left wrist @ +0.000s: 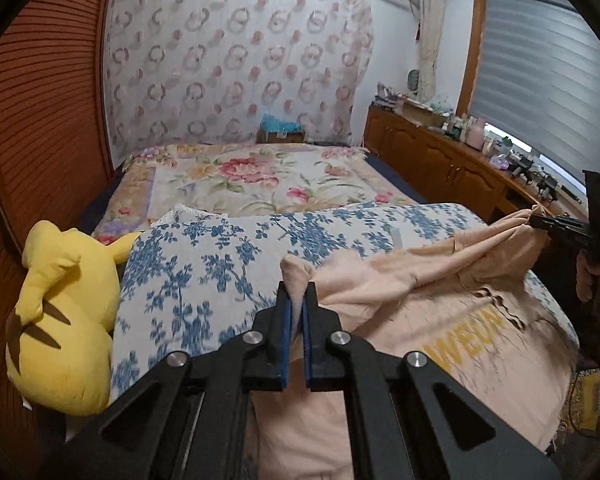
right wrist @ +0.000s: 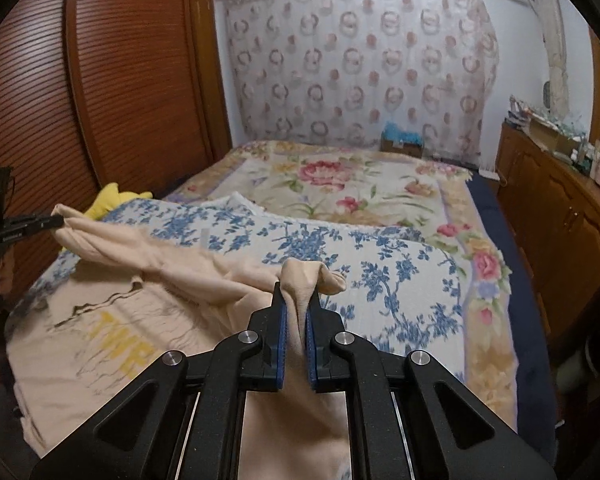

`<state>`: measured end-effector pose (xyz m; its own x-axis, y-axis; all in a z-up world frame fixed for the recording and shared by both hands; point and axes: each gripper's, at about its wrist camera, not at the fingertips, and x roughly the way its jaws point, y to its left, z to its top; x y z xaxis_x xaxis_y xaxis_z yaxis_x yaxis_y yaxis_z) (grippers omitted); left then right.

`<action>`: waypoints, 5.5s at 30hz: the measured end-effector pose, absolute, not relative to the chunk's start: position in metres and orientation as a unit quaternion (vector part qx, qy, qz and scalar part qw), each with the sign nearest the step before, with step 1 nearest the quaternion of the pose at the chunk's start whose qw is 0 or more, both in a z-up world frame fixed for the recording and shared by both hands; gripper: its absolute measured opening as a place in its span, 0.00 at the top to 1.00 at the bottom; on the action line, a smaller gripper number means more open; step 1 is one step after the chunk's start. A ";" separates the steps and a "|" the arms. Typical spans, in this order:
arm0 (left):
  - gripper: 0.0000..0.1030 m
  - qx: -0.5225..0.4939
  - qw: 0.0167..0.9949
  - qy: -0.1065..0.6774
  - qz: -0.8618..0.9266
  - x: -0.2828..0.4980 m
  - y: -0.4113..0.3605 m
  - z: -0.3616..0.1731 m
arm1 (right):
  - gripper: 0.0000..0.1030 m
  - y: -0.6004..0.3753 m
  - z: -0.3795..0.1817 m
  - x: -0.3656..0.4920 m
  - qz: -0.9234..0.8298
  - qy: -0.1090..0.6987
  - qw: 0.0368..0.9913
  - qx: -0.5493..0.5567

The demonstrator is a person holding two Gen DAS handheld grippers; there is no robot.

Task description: Fold small clothes

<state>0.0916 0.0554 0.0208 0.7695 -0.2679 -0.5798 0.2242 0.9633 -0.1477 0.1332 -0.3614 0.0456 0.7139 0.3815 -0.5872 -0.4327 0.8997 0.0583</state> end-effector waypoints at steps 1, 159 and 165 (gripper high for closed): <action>0.99 -0.036 0.941 0.310 -0.132 0.083 0.056 0.022 | 0.95 -0.363 0.047 0.125 0.220 0.306 0.925 -0.039; 0.97 0.052 0.992 -0.084 -0.083 -0.110 0.111 0.379 | 0.94 -0.360 0.437 -0.119 0.174 -0.039 0.974 -0.140; 0.96 0.074 0.993 -0.043 -0.075 -0.089 0.106 0.359 | 0.94 -0.361 0.435 -0.111 0.162 -0.030 0.976 -0.141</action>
<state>-0.0894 0.1065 0.3592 0.9849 -0.1563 0.0749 0.1435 0.9777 0.1535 -0.1113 -0.3614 0.4348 0.9458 0.3245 0.0129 -0.3075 0.9077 -0.2856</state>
